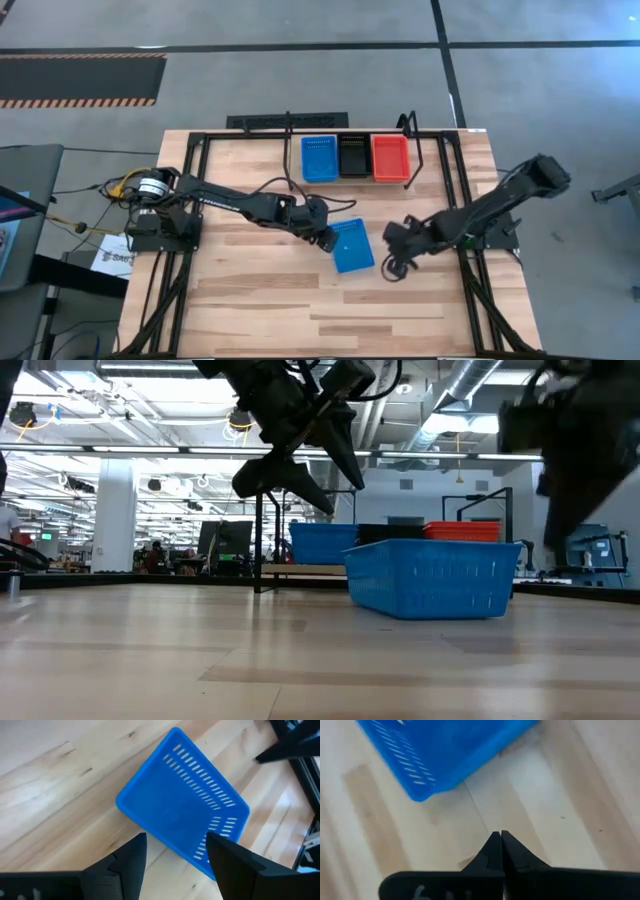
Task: Stack baskets on shelf by color
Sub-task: Stack the blue bin on top of the blue bin on the shelf
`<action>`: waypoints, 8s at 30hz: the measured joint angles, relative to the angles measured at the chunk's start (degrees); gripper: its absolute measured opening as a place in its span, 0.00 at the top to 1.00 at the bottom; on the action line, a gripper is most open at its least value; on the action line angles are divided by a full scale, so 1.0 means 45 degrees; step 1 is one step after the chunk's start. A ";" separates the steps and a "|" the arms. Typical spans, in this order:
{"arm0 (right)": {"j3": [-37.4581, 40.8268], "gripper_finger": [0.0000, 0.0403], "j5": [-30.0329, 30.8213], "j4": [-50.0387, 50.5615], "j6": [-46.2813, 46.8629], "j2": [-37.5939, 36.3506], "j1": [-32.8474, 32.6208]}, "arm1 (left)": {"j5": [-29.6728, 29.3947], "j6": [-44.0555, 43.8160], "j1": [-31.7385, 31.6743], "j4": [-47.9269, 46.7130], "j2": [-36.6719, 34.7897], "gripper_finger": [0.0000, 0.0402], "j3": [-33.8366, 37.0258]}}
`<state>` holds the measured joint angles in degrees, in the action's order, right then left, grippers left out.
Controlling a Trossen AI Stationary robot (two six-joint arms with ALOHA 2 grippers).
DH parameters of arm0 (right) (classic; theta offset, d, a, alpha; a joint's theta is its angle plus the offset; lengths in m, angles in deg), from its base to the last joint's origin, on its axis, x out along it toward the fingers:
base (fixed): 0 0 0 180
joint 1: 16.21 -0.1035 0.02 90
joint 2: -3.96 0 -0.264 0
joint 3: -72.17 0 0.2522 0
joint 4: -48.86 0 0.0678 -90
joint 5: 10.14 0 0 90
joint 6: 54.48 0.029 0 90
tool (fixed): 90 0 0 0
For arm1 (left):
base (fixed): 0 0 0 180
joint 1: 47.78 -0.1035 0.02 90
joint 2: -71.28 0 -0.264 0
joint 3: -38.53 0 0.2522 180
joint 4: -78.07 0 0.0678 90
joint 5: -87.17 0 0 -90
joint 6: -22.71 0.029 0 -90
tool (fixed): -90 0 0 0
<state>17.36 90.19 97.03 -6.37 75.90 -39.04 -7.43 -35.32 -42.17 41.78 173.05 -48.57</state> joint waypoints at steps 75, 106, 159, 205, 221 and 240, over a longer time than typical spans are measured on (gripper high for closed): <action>-0.3475 0.99 0.3725 0.3133 -0.4135 -0.3183 0.0890 | -0.0153 -0.2134 0.0000 -0.0580 0.1802 0.82 -0.0049; -0.3475 0.99 0.4535 0.3021 -0.4136 -0.3182 0.0919 | -0.7700 0.0778 -0.1187 -0.8208 -0.0590 1.00 -0.8412; -0.3480 0.99 0.4435 0.4684 -0.4170 -0.3180 -0.0747 | -0.1250 -0.0805 -0.6664 -0.8747 0.3687 1.00 -0.8393; -0.3480 0.99 0.4619 0.4858 -0.4276 -0.3177 -0.0757 | -0.3611 -0.1517 -0.6017 -1.2236 0.3478 1.00 -1.0812; -0.3475 0.98 0.4677 0.4821 -0.4237 -0.3179 -0.0753 | -0.3270 -0.1989 -0.5784 -1.2672 0.3502 1.00 -1.0248; -0.3475 0.99 0.4673 0.4820 -0.4239 -0.3182 -0.0753 | -0.3605 -0.1677 -0.5887 -1.1875 0.3643 1.00 -0.9838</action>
<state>1.72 111.22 118.72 -25.45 61.58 -42.43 -23.65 -42.87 -68.66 -11.66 189.45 -92.84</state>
